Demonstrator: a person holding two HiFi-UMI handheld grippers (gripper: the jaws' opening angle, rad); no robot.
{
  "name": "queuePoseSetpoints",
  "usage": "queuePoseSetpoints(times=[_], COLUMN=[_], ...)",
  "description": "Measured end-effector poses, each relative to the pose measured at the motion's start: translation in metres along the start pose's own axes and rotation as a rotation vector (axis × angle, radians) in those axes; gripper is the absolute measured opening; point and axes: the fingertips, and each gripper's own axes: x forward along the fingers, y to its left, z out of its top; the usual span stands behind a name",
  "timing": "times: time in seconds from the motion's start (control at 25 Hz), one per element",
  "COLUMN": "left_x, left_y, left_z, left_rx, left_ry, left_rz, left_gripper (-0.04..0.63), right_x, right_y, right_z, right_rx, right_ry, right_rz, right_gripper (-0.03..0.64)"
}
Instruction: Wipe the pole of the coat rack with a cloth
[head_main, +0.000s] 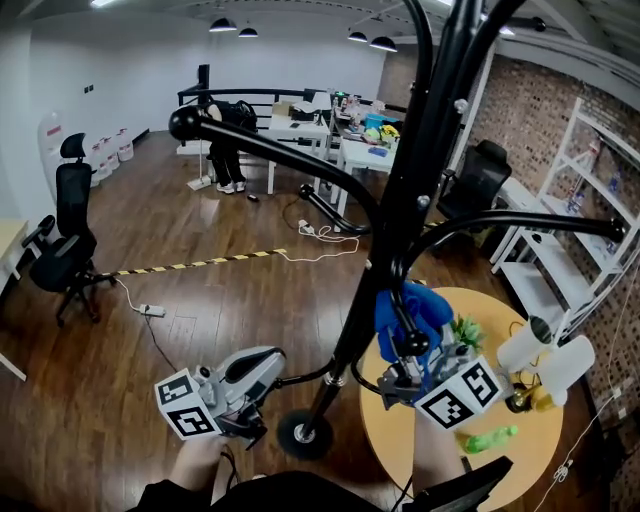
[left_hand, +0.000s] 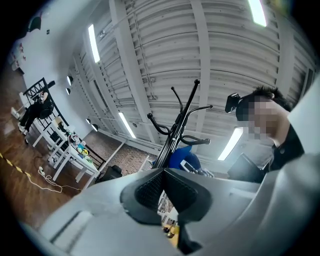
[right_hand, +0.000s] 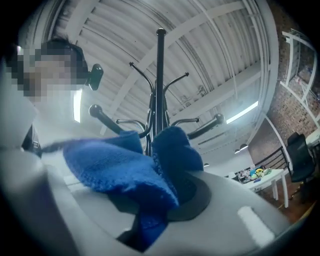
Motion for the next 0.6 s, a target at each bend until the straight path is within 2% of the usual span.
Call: queuePoseSetpoints(times=[0.24,0.36,0.6], left_x=[0.004,0.005,0.008], left_y=[-0.004,-0.008,-0.008], left_z=[-0.006,-0.008,-0.015], left_rx=[-0.007,-0.008,-0.019], left_ry=[0.012,0.017,0.027], left_rz=[-0.001,-0.003,-0.008], left_gripper=[0.002,0.002,0.002], right_x=[-0.019,-0.030,-0.062], right_y=[-0.005,-0.006,-0.014], right_z=[-0.052,-0.079,-0.161], right_rx=[-0.009,-0.028,-0.067], right_ry=[0.123,0.222,0.592], right_rz=[-0.040,-0.057,-0.100], right_gripper=[0.086,0.086,0.086])
